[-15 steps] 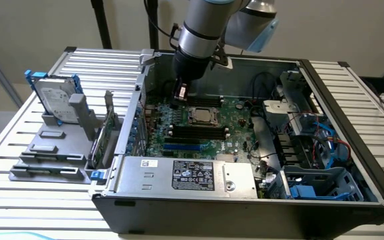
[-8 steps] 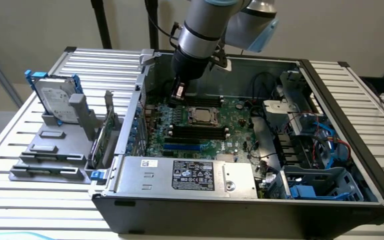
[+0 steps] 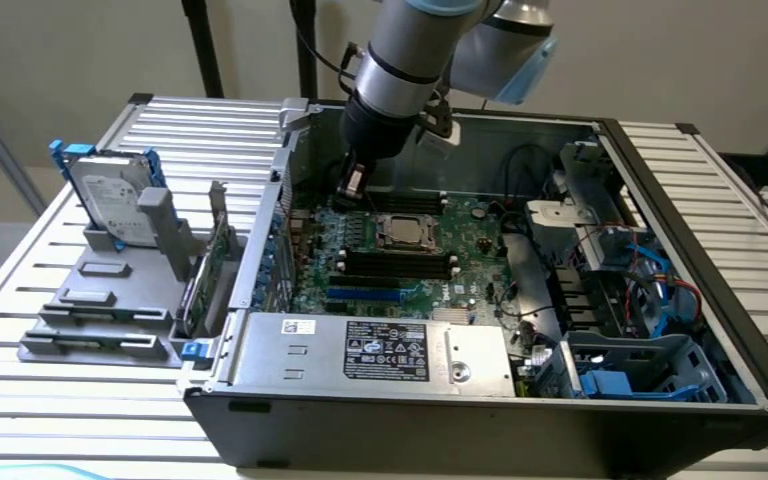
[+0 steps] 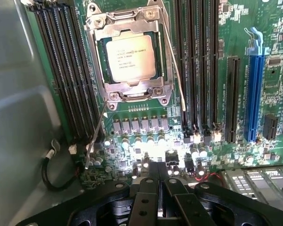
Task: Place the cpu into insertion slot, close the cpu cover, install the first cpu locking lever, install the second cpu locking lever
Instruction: 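Install the first cpu locking lever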
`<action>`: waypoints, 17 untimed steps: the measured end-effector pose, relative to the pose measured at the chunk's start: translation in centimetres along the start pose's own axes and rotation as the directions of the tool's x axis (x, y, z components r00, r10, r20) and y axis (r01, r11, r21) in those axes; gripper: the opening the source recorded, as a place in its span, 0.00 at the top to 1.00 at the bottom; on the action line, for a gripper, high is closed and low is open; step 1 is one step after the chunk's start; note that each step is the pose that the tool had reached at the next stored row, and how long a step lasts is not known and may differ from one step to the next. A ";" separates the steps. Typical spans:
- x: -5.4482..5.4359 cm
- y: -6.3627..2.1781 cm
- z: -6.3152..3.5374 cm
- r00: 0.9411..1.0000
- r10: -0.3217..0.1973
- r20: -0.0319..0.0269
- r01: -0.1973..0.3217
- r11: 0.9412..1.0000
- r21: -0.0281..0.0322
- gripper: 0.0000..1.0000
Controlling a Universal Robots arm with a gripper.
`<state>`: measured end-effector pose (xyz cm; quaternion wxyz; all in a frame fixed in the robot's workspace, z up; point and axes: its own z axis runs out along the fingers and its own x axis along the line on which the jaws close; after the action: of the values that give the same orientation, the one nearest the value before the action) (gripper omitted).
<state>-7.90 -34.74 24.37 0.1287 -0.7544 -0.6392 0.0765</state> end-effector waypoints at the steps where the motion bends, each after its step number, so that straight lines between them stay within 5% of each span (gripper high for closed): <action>1: 0.0 -0.01 0.00 1.000 0.007 -0.004 -0.007 1.000 0.001 0.89; 9: 0.0 -0.06 0.02 0.996 0.088 -0.032 -0.087 0.996 0.005 0.89; 17: 0.0 -0.09 0.03 0.983 0.172 -0.059 -0.172 0.985 0.010 0.89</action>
<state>-8.00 -34.74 24.37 0.1425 -0.8084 -0.5673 0.0665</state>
